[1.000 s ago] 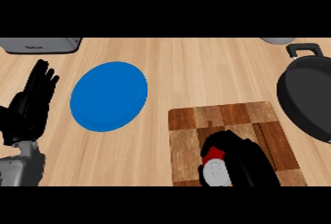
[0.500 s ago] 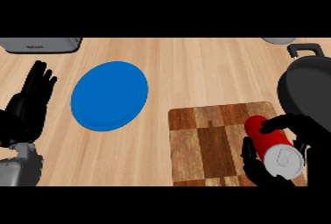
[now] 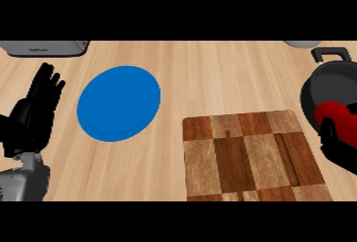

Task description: Pick the can from the cutting board and place it in the pot

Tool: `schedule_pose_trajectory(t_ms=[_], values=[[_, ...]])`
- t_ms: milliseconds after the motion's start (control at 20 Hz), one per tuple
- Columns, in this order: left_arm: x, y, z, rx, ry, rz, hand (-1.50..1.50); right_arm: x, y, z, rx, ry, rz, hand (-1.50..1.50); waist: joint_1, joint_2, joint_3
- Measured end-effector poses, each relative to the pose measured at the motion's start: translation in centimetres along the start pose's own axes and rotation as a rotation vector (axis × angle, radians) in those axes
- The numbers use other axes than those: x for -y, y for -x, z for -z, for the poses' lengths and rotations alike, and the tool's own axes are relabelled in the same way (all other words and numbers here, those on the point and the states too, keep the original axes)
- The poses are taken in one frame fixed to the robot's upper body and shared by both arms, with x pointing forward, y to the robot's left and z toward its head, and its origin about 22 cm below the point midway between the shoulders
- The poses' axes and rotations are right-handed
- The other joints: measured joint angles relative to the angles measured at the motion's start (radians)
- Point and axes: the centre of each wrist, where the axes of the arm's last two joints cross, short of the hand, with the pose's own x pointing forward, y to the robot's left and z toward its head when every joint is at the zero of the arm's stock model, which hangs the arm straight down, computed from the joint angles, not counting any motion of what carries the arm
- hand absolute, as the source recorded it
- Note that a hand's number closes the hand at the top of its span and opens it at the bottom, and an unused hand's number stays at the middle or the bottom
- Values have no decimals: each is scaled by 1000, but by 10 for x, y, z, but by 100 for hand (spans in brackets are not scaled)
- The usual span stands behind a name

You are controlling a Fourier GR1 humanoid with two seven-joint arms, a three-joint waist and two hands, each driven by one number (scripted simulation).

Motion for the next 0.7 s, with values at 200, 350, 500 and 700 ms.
schedule_pose_trajectory(t_ms=[200,350,500,700], values=[[-3,2,6,-1,5,5,0,15,26,30,-34,1,56,150,1,1,0],[2,5,8,7,3,7,0,16,49,49,-59,11,77,150,3,2,0],[1,1,3,6,11,6,0,13,73,68,-69,31,91,150,9,2,0],[2,6,3,5,22,-5,0,14,98,79,-73,98,-153,150,17,8,0]])
